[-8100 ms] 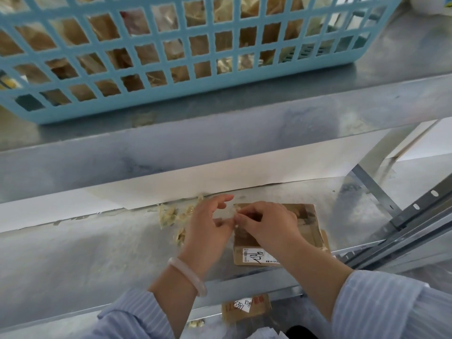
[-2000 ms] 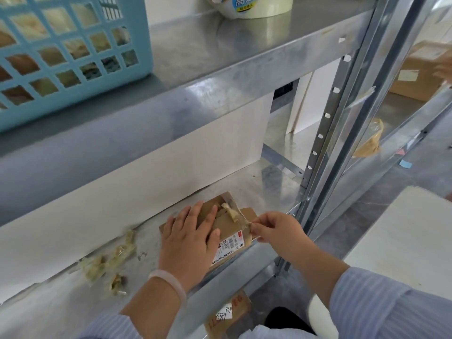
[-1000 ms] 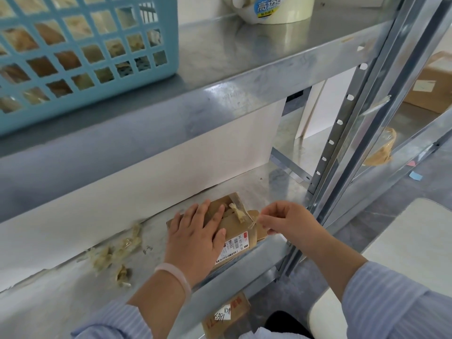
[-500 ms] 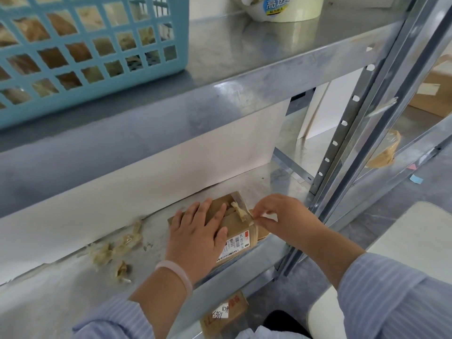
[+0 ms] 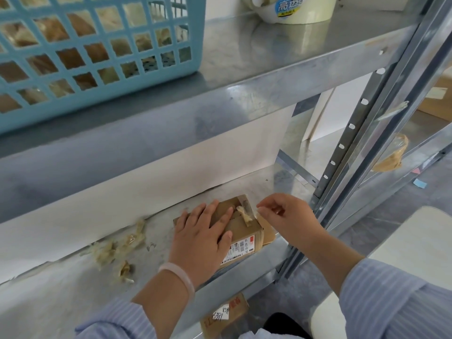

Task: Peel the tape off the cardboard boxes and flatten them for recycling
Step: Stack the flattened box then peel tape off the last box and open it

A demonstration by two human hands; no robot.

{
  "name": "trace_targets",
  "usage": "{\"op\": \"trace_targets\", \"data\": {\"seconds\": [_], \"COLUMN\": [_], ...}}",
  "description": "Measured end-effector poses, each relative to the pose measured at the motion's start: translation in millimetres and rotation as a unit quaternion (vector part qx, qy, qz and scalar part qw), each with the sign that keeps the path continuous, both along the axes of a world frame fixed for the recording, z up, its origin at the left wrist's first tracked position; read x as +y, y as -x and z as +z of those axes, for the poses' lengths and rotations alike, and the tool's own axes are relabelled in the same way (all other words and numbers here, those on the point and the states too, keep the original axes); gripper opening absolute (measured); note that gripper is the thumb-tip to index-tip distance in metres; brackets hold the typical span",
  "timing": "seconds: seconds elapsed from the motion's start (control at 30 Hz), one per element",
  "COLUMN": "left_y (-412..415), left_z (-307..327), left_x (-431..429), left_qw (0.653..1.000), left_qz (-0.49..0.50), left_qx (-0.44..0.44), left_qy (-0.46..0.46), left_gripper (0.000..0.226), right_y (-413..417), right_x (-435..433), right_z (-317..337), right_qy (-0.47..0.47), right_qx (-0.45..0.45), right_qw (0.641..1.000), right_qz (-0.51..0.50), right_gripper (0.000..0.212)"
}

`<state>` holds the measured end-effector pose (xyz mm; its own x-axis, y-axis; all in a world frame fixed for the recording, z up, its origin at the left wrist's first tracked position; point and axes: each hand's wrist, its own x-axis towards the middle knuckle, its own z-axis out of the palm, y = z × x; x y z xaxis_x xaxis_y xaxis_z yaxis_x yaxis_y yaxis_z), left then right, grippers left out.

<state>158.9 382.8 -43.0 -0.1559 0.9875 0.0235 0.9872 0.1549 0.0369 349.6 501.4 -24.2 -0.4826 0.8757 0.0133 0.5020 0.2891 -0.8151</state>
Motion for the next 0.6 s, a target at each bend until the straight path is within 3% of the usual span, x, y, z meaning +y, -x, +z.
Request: {"op": "trace_targets", "data": {"seconds": [0.13,0.33,0.5,0.6], "left_y": [0,0,1,1], "left_z": [0,2,0,0], "left_x": [0,-1,-1,-1], "left_qw": [1.0,1.0,1.0,1.0], "left_qz": [-0.005,-0.008,-0.009,-0.009], "left_qx": [0.01,0.013,0.008,0.01], "left_qy": [-0.004,-0.011,-0.007,-0.006], "left_gripper": [0.056,0.053,0.054,0.055], "right_y": [-11,-20,-22,-18], "right_x": [8,15,17,17], "right_z": [3,8,15,18], "right_qy": [0.115,0.181,0.268,0.261], "right_qx": [0.01,-0.011,0.049,0.038], "right_qw": [0.992,0.976,0.957,0.96], "right_qz": [0.054,0.12,0.102,0.088], "right_gripper": [0.006,0.01,0.02,0.019]}}
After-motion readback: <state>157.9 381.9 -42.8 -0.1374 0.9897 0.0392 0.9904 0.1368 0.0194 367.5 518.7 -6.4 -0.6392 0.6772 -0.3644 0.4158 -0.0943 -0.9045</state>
